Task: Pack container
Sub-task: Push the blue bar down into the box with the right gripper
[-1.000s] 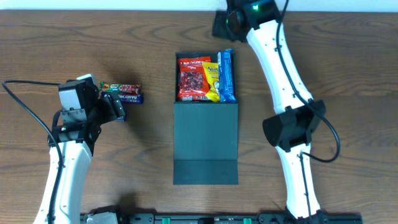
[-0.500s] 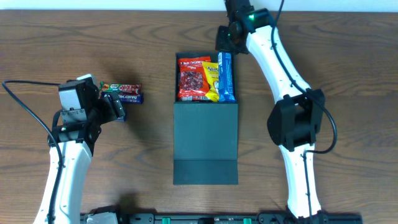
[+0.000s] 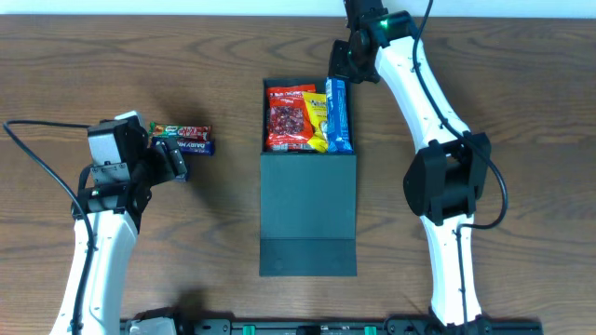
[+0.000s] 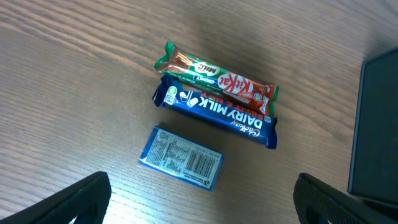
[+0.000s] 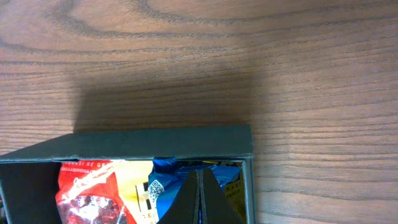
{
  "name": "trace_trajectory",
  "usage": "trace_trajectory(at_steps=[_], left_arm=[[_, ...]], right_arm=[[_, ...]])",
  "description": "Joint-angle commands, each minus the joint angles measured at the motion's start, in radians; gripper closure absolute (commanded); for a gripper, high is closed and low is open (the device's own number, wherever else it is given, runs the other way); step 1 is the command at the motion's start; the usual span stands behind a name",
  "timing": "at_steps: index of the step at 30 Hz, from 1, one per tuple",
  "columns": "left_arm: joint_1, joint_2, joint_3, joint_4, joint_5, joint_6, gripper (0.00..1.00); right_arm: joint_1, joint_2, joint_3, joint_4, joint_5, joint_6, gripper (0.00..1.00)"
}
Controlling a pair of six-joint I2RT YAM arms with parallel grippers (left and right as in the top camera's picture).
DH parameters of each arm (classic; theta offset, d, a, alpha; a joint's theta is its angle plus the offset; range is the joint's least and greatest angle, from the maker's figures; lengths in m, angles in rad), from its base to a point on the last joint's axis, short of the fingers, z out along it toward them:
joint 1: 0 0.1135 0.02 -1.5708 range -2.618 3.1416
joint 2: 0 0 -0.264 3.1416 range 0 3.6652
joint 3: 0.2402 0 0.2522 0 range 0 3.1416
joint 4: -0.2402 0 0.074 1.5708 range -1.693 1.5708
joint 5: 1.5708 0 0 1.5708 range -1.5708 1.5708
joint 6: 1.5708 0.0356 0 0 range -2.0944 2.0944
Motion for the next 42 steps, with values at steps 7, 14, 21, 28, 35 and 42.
trace_trajectory(at_steps=[7,14,21,28,35,42], left_arm=[[0.001,0.003,0.027,-0.015,-0.001,-0.004,0.05],[0.001,0.003,0.027,-0.014,-0.004,-0.004,0.05],[0.001,0.003,0.027,-0.014,-0.004,-0.003,0.05],[0.001,0.003,0.027,-0.014,-0.004,-0.003,0.05],[0.001,0.003,0.027,-0.015,-0.004,-0.003,0.04],[0.001,0.003,0.027,-0.014,-0.005,-0.003,0.05]], right_arm=[[0.0,0.008,0.03,0.051,-0.012,-0.012,0.99],[0.012,0.008,0.013,0.046,-0.062,-0.054,0.98],[0.023,0.01,-0.005,0.013,-0.054,-0.061,0.99],[0.023,0.02,-0.005,-0.062,-0.002,-0.06,0.99],[0.023,0.023,-0.005,-0.066,-0.002,-0.06,0.98],[0.028,0.023,-0.005,-0.09,-0.003,-0.06,0.99]])
